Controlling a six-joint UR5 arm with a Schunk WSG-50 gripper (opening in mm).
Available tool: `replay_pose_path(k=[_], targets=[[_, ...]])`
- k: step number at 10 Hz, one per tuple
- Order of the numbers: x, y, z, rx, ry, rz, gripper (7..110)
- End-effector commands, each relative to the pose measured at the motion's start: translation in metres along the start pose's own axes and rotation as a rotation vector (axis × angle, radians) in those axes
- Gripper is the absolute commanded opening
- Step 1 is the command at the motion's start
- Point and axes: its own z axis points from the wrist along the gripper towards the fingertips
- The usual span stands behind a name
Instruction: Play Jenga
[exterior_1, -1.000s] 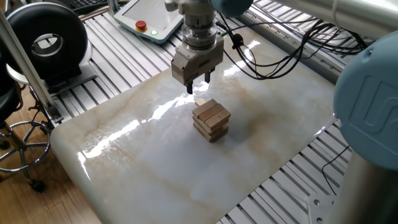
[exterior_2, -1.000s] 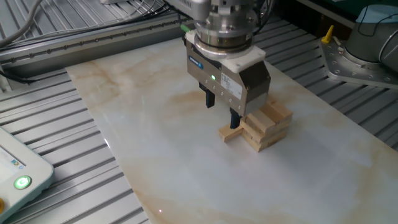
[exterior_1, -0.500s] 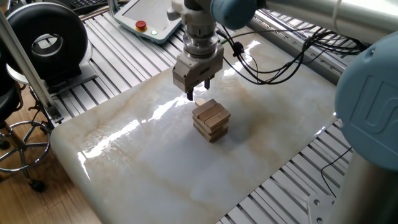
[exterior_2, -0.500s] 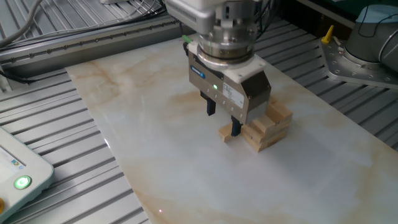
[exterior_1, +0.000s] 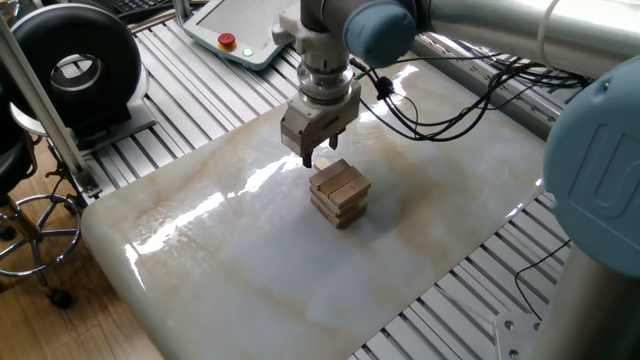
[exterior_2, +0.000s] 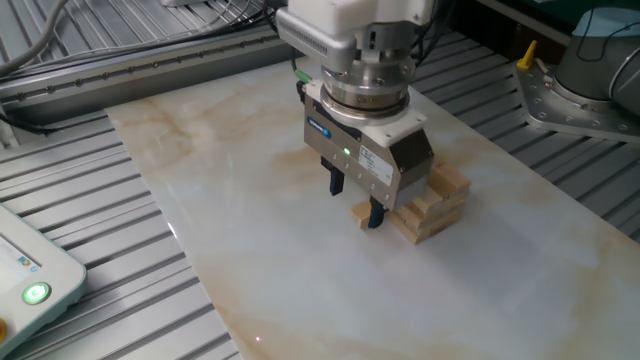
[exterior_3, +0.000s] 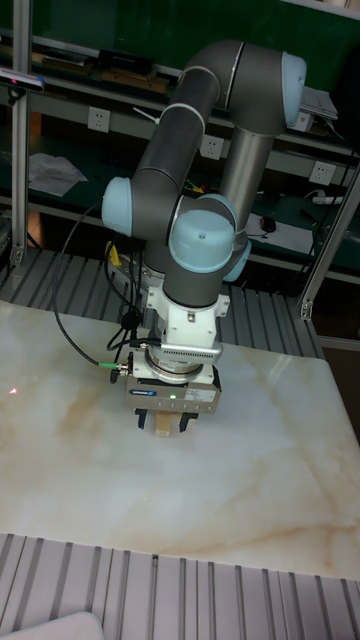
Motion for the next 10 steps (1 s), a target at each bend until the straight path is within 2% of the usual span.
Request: replay_pose_path(k=[1, 10], targets=[[0.000, 0.000, 0.006, 0.003, -0.033, 0.015, 66], [0.011, 0.002, 0.019, 0.010, -0.057, 0.018, 66]])
